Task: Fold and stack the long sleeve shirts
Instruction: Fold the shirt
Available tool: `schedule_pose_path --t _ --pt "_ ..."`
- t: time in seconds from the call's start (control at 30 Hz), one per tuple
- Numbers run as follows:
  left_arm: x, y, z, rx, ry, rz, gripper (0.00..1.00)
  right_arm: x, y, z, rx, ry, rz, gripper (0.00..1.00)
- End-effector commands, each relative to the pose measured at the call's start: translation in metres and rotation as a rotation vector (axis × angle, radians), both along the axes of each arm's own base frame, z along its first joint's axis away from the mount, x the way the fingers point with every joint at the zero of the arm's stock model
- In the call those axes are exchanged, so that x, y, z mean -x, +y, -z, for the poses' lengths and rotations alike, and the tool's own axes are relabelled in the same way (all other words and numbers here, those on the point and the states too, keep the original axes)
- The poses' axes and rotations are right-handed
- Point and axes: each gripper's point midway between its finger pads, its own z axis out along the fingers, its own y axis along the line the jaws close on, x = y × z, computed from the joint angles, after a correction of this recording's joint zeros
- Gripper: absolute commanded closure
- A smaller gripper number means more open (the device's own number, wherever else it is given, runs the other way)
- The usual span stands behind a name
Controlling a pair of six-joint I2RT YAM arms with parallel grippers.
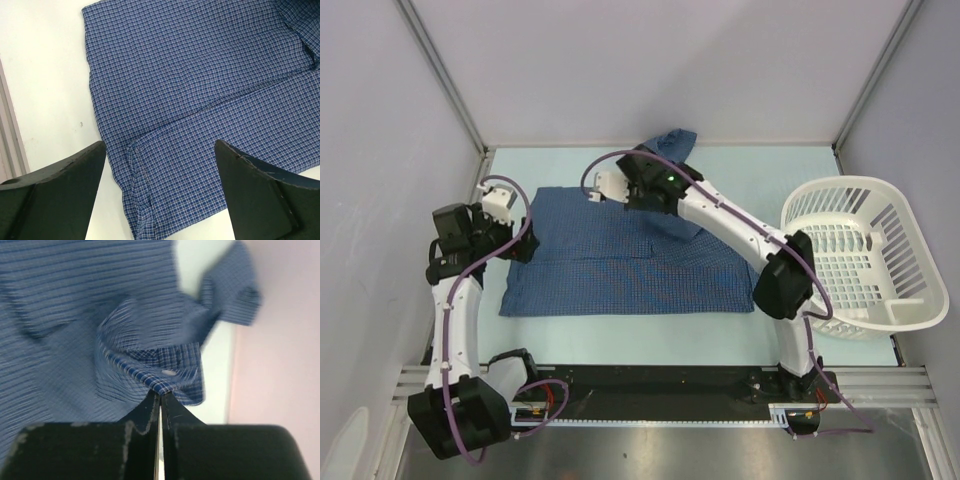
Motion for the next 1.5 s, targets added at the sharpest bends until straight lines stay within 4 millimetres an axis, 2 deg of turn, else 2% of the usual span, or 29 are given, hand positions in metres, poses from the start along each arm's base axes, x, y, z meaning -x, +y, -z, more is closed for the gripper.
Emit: schedule_pose_path --t 0.0,0.03,0.07,0.1,0.13,0.17,0.2,0.23,0.37,0.47,0.5,0.57,0.6,0.63,0.67,0.73,0.8,0.93,1.0,1.13,1.3,1.33,1.37,1.47 --pt "0.003 0.007 -0.001 0.065 0.018 -0.071 0.05 0.061 0.008 0.015 -0.050 0.311 0.109 1.00" --pt "0.004 0.007 0.000 0.085 0.030 -0.078 0.05 0.073 0.008 0.038 -0.011 0.413 0.136 1.00" --pt "0.007 0.008 0.003 0.102 0.052 -0.083 0.06 0.080 0.013 0.042 -0.031 0.464 0.149 1.00" --pt "0.007 0.010 0.006 0.116 0.068 -0.091 0.05 0.086 0.030 0.034 -0.122 0.520 0.159 1.00" --pt "0.009 0.009 0.008 0.131 0.078 -0.093 0.05 0.093 0.036 0.047 -0.126 0.593 0.169 1.00" --pt "0.009 0.010 0.009 0.139 0.083 -0.098 0.06 0.095 0.043 0.048 -0.165 0.625 0.187 1.00" --pt "0.010 0.009 0.011 0.147 0.090 -0.098 0.06 0.103 0.057 0.045 -0.227 0.690 0.162 1.00" --pt "0.012 0.007 0.011 0.158 0.093 -0.094 0.06 0.102 0.067 0.046 -0.293 0.720 0.195 1.00" --pt "0.018 0.004 0.016 0.165 0.103 -0.087 0.06 0.121 0.103 0.045 -0.394 0.853 0.131 1.00" --pt "0.024 -0.003 0.019 0.189 0.099 -0.062 0.05 0.126 0.124 0.036 -0.494 0.925 0.100 1.00" --pt "0.026 -0.006 0.023 0.201 0.106 -0.053 0.05 0.132 0.132 0.025 -0.550 0.976 0.067 1.00" --pt "0.027 -0.011 0.018 0.224 0.089 -0.039 0.05 0.129 0.147 0.021 -0.661 1.038 0.082 1.00" --pt "0.026 -0.011 0.017 0.228 0.084 -0.043 0.05 0.125 0.150 0.006 -0.734 1.068 0.065 1.00" --pt "0.025 -0.011 0.016 0.230 0.080 -0.045 0.05 0.113 0.162 -0.004 -0.821 1.054 0.036 1.00" --pt "0.026 -0.012 0.017 0.232 0.083 -0.044 0.05 0.113 0.165 -0.002 -0.861 1.113 0.087 1.00" --pt "0.025 -0.010 0.019 0.229 0.094 -0.047 0.04 0.104 0.177 -0.008 -0.941 1.163 0.064 1.00" --pt "0.024 -0.009 0.023 0.234 0.117 -0.048 0.04 0.107 0.186 -0.008 -0.975 1.253 0.097 1.00" --pt "0.021 -0.007 0.026 0.235 0.158 -0.040 0.02 0.105 0.200 0.009 -0.998 1.316 0.119 1.00" --pt "0.019 -0.005 0.025 0.225 0.157 -0.037 0.02 0.101 0.204 0.025 -1.003 1.339 0.154 1.00" --pt "0.019 -0.002 0.032 0.214 0.194 -0.042 0.03 0.088 0.212 0.030 -1.065 1.366 0.180 1.00" --pt "0.017 0.005 0.037 0.189 0.223 -0.055 0.03 0.096 0.220 0.042 -1.057 1.417 0.186 1.00" --pt "0.016 0.006 0.038 0.183 0.228 -0.059 0.03 0.097 0.220 0.046 -1.051 1.420 0.190 0.93" --pt "0.016 0.009 0.039 0.173 0.232 -0.066 0.02 0.098 0.220 0.049 -1.045 1.416 0.182 0.66" --pt "0.014 0.014 0.037 0.160 0.234 -0.059 0.01 0.078 0.200 0.045 -1.045 1.331 0.158 0.35"
